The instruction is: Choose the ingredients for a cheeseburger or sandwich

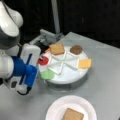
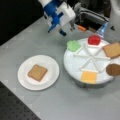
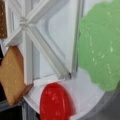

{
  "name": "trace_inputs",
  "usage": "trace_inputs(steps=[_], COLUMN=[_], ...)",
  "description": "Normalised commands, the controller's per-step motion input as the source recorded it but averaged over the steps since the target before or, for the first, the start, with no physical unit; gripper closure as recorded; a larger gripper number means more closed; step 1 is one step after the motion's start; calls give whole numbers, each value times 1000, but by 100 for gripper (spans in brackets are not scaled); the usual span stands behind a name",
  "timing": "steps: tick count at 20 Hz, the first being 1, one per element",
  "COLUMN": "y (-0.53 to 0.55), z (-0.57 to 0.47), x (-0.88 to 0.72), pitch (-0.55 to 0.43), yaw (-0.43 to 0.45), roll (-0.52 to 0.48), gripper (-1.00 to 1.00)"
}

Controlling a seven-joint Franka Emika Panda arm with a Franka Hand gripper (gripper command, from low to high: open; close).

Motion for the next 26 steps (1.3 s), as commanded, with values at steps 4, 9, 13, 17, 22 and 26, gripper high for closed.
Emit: trace_inputs(steps=[4, 9, 13, 17, 22, 26], y=[-500, -342, -262, -201, -154, -100], z=[-189, -213, -201, -157, -133, -155], x=[320, 235, 211, 244, 292, 312], pitch=[11, 11, -18, -52, -93, -129], yaw=[247, 188, 133, 137, 140, 119], roll=[513, 517, 537, 522, 447, 402], gripper=[-100, -100, -100, -100, -100, -100])
